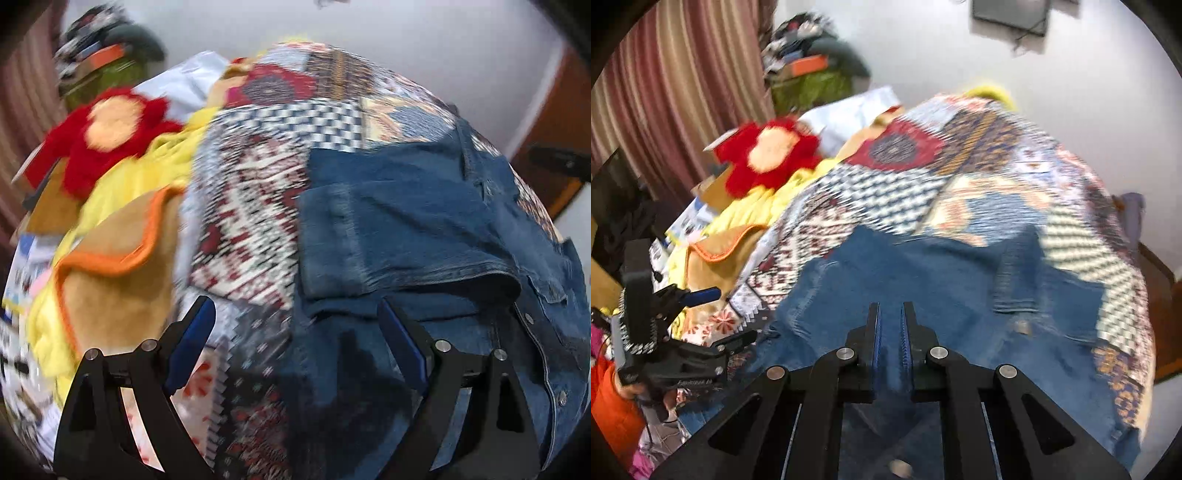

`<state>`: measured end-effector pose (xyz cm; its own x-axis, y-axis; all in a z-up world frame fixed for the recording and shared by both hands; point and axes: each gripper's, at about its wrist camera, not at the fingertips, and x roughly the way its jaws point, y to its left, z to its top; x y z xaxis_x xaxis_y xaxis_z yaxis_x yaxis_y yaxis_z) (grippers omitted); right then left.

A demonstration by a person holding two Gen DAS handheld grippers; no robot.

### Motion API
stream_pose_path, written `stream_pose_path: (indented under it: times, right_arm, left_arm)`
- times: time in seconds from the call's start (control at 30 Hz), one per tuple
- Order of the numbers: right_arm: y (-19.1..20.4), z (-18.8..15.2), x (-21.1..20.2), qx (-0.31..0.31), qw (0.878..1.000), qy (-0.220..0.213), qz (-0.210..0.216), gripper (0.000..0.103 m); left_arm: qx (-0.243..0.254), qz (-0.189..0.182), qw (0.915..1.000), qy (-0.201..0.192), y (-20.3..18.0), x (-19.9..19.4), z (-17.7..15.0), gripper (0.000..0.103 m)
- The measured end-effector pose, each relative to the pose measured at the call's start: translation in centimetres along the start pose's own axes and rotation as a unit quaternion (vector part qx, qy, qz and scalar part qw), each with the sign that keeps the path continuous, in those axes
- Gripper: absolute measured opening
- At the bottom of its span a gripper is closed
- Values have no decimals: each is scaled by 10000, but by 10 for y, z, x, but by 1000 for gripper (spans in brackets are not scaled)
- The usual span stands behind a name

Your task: Fold large clothes

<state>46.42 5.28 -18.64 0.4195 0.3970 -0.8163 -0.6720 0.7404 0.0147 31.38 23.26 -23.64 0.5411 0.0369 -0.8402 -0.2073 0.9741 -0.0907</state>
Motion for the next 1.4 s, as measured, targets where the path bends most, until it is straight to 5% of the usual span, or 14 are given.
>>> stream_pose_path:
  times: [0.1, 0.23, 0.37, 0.6, 0.87, 1.03, 1.1, 1.23, 1.3, 1.4]
  right_arm:
    - [-25, -13, -19, 202, 9997, 16, -150, 8]
    - [-57, -39, -23, 382, 9972, 343, -548, 8]
    - [-87, -75, -7, 500, 9915, 878, -814, 8]
    - [-118, -128, 37, 825, 9791, 1709, -736, 8]
    - [-129, -141, 38, 1050, 9800, 1607, -527, 8]
    - [-127, -143, 35, 1175, 9802, 1534, -432, 8]
    - [-129, -143, 35, 1268, 9794, 1522, -389, 8]
    - [-134, -145, 30, 1449, 9776, 1497, -297, 8]
    - [-137, -146, 23, 1512, 9774, 1455, -238, 8]
    - [-143, -149, 7, 1626, 9779, 1294, -243, 8]
  left_arm:
    - [-119, -44, 9997, 223, -7, 16, 9, 89]
    - [-930, -1185, 9877, 424, -3, 21, 15, 89]
    - [-1613, -2051, 9639, 537, -4, 30, 23, 89]
    - [-2485, -2628, 9263, 1060, -5, 70, 21, 89]
    - [-3390, -3086, 8768, 1449, 9, 107, 10, 89]
    - [-3327, -2879, 8881, 1335, 5, 102, 15, 89]
    - [-3337, -2684, 8950, 1247, 5, 105, 20, 80]
    - [-2834, -1953, 9335, 1007, -4, 99, 38, 59]
    - [-2386, -1392, 9578, 791, -13, 92, 45, 39]
    - [-1875, -905, 9773, 387, -25, 72, 60, 25]
